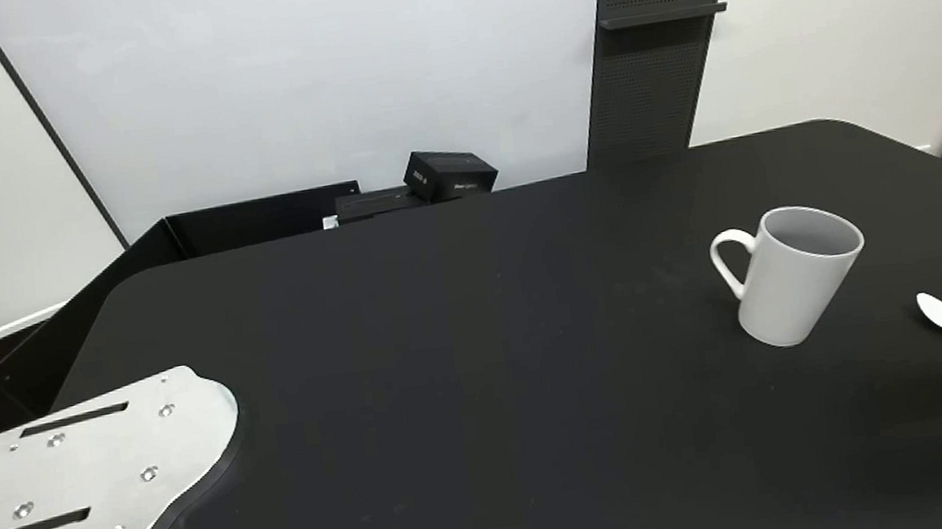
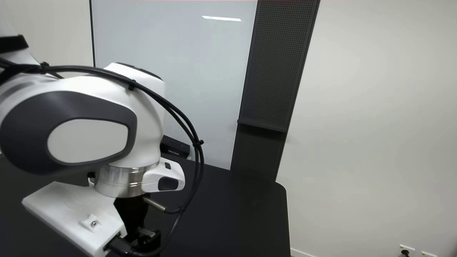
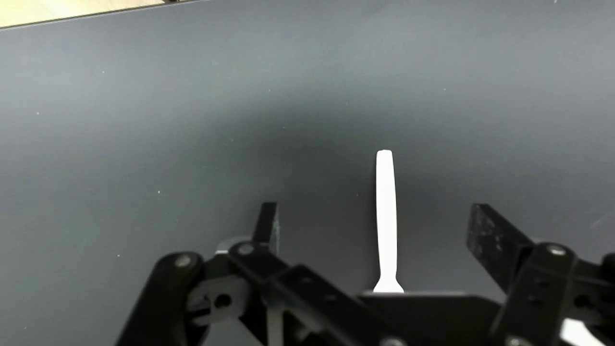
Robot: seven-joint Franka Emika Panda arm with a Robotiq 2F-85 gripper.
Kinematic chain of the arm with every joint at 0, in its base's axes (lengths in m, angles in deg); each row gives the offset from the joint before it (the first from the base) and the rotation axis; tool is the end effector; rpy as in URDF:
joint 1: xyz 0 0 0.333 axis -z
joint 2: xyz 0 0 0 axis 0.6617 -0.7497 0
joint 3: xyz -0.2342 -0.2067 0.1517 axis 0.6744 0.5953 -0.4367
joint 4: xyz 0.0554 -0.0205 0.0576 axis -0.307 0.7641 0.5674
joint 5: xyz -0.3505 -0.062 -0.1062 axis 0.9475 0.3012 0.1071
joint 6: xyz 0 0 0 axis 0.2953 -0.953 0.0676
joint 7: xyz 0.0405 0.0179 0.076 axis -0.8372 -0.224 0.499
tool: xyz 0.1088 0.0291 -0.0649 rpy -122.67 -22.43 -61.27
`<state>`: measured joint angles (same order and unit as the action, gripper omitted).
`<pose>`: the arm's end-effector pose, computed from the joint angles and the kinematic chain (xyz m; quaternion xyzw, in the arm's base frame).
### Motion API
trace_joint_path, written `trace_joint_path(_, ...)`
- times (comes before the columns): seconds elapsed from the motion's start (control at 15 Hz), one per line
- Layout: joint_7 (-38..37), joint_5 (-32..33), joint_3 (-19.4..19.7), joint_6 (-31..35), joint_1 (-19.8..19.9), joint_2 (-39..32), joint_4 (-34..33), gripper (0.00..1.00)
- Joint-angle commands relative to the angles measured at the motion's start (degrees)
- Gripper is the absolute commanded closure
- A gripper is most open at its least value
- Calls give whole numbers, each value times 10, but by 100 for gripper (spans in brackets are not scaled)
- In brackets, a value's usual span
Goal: Put the white spoon in the white mug cup
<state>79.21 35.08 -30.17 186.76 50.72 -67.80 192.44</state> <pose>0.3775 -0.1261 0.2363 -0.9943 0.0924 0.0482 0.0218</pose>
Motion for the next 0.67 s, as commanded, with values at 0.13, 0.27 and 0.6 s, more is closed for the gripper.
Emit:
trace_joint_path(0.13,17,-49,-14,82,1,-16,24,0)
trace_joint_path(0.27,16,-57,-19,113,1,-28,27,0)
trace_joint_path(0.6,25,-93,-48,165,6,-54,31,0)
